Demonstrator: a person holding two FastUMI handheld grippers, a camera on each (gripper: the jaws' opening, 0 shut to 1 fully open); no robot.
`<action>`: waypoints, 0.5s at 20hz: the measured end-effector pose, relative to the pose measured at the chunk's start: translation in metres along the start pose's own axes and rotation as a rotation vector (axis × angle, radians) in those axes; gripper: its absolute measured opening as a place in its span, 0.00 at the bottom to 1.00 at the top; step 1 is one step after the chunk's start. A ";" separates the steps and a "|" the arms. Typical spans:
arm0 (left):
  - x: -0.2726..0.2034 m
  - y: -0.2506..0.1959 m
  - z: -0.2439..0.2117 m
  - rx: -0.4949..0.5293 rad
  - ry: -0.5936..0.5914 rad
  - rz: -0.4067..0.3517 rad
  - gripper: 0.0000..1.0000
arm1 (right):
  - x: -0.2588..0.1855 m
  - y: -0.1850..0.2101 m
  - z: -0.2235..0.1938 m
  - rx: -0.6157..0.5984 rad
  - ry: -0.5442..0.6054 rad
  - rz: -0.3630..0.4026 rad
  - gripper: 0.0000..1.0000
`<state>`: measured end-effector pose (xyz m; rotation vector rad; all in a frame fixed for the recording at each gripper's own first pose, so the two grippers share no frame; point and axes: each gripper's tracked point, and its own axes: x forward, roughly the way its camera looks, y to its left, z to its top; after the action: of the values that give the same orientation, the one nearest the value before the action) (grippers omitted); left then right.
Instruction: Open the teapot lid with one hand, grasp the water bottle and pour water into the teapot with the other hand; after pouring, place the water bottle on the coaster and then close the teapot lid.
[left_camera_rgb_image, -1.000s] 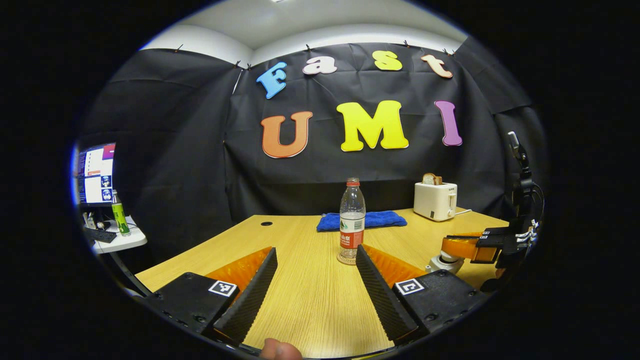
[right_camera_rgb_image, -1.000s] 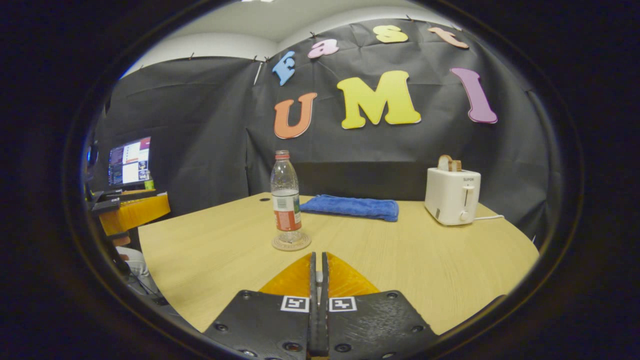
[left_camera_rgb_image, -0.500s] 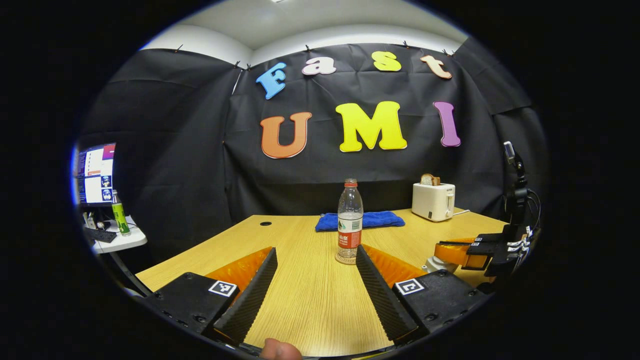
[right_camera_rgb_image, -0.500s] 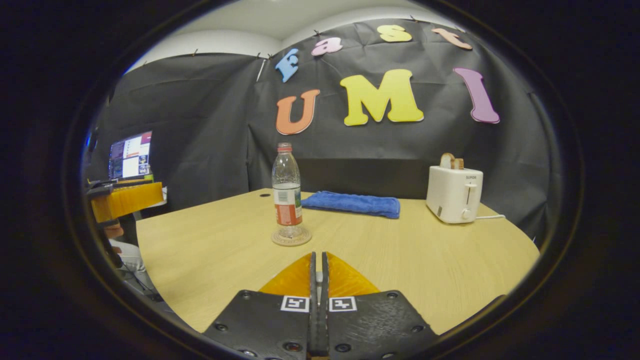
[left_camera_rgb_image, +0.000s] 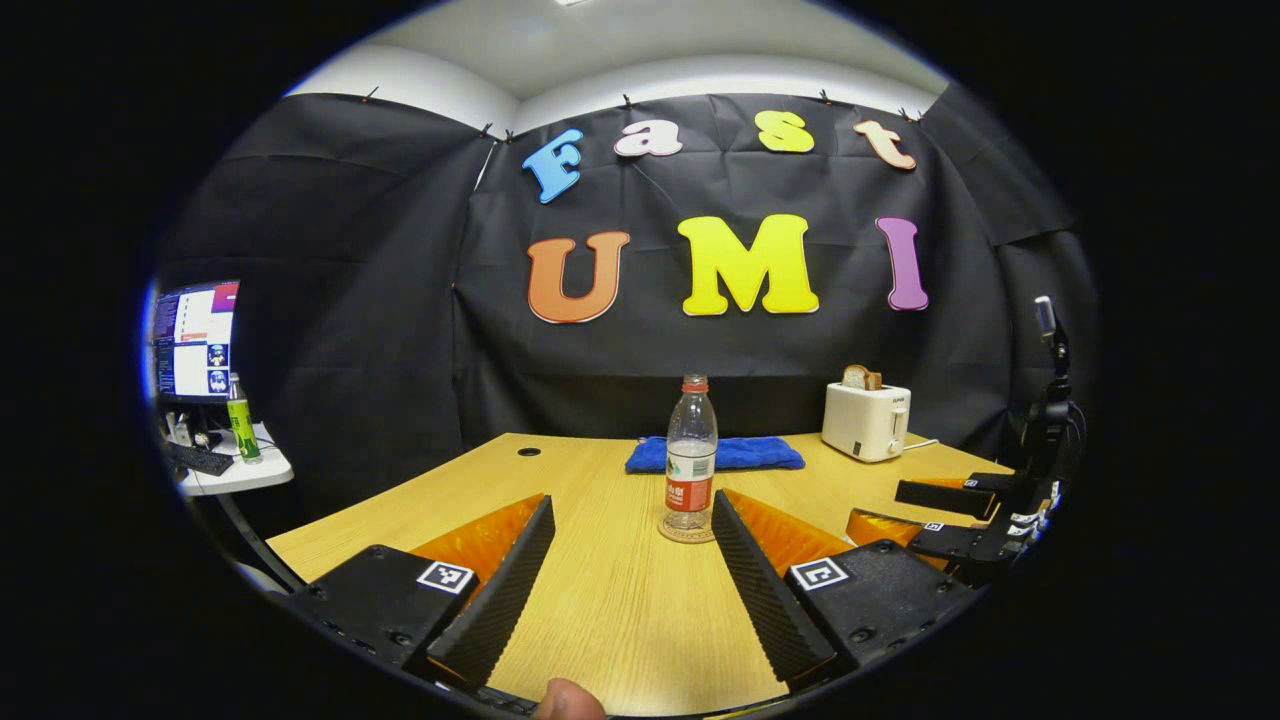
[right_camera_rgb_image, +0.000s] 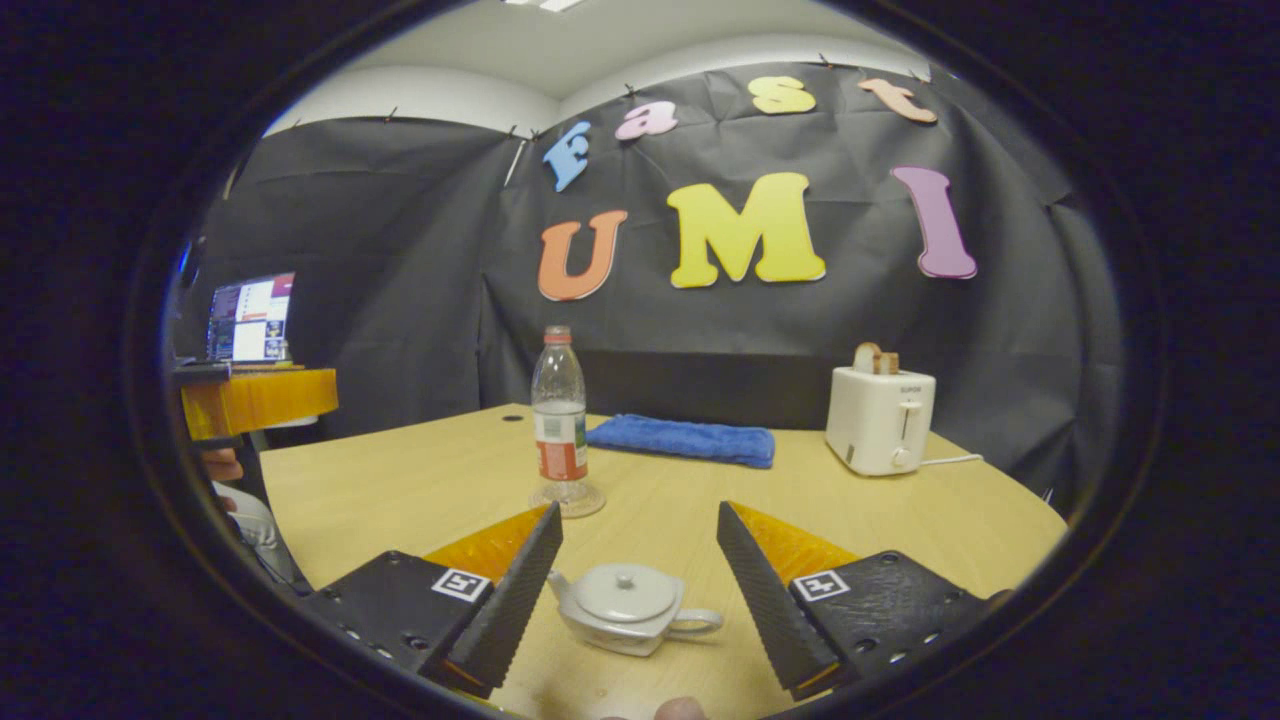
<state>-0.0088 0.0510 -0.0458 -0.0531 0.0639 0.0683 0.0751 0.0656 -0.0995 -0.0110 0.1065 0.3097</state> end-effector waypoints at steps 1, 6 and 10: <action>0.001 -0.007 0.006 -0.012 -0.007 -0.006 0.99 | -0.007 -0.008 0.013 0.012 -0.026 -0.031 0.95; 0.007 -0.032 0.023 -0.010 -0.033 0.005 0.99 | -0.050 -0.048 0.057 0.019 -0.084 -0.186 0.94; 0.003 -0.065 0.036 0.000 -0.060 -0.055 0.99 | -0.093 -0.075 0.089 -0.035 -0.133 -0.289 0.94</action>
<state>0.0010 -0.0113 -0.0072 -0.0528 0.0020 0.0154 0.0193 -0.0313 -0.0016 -0.0395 -0.0331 0.0229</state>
